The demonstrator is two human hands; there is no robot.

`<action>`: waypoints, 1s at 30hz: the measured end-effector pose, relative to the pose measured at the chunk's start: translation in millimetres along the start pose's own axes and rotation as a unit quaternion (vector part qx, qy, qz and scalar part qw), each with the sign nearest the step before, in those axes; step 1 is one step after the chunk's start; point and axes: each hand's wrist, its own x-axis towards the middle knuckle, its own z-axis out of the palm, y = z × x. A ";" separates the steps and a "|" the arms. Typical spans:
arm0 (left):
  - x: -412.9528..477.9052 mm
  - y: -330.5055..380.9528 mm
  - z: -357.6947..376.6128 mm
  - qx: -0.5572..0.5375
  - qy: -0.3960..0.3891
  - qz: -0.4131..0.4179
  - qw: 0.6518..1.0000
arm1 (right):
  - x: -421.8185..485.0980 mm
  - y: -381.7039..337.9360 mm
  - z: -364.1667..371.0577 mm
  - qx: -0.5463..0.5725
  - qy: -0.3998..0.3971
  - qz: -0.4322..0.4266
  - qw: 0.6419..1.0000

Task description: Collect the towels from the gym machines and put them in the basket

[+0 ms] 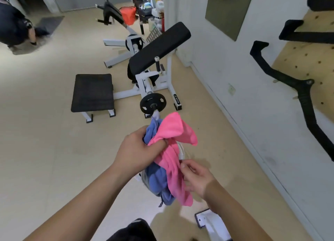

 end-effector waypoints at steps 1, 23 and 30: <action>20.1 7.2 -6.0 -0.011 0.001 0.006 1.000 | 12.4 -10.2 3.4 0.012 -0.001 0.004 1.000; 348.0 -160.6 41.1 0.162 -0.388 0.017 0.907 | 181.1 -60.7 115.2 0.132 0.316 0.180 0.922; 350.2 -195.2 40.4 0.355 -0.452 0.069 0.816 | 185.5 -50.5 124.5 0.171 0.349 0.205 0.898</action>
